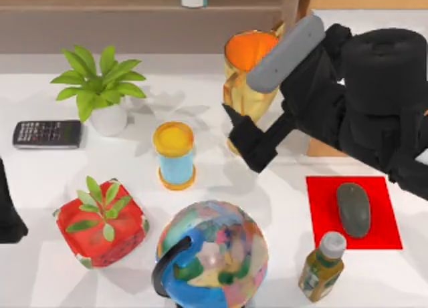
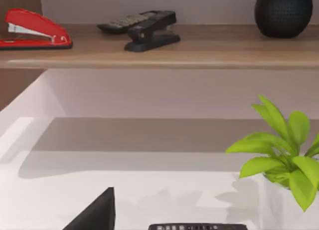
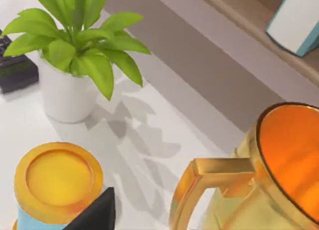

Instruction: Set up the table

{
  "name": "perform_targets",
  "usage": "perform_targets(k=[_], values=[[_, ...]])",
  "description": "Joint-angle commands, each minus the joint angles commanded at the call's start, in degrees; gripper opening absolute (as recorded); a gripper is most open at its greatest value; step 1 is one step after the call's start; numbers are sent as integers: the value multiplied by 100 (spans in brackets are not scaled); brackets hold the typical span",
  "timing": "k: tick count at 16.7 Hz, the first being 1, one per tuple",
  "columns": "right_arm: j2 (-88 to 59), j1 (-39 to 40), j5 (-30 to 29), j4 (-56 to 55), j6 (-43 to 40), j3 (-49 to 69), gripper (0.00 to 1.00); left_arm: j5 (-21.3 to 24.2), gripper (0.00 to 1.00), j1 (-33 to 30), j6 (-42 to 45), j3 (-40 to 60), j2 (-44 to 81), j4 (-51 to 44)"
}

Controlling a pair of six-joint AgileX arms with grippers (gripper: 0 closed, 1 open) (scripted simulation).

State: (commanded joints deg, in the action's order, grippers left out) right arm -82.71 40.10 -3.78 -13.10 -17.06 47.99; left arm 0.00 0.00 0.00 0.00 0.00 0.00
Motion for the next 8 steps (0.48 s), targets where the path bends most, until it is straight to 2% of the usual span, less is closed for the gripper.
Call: perform_targets(k=[8], values=[[-1162,-582,-758,-4248,-3551,-1865,100,0,100,0,0,0,0,0]])
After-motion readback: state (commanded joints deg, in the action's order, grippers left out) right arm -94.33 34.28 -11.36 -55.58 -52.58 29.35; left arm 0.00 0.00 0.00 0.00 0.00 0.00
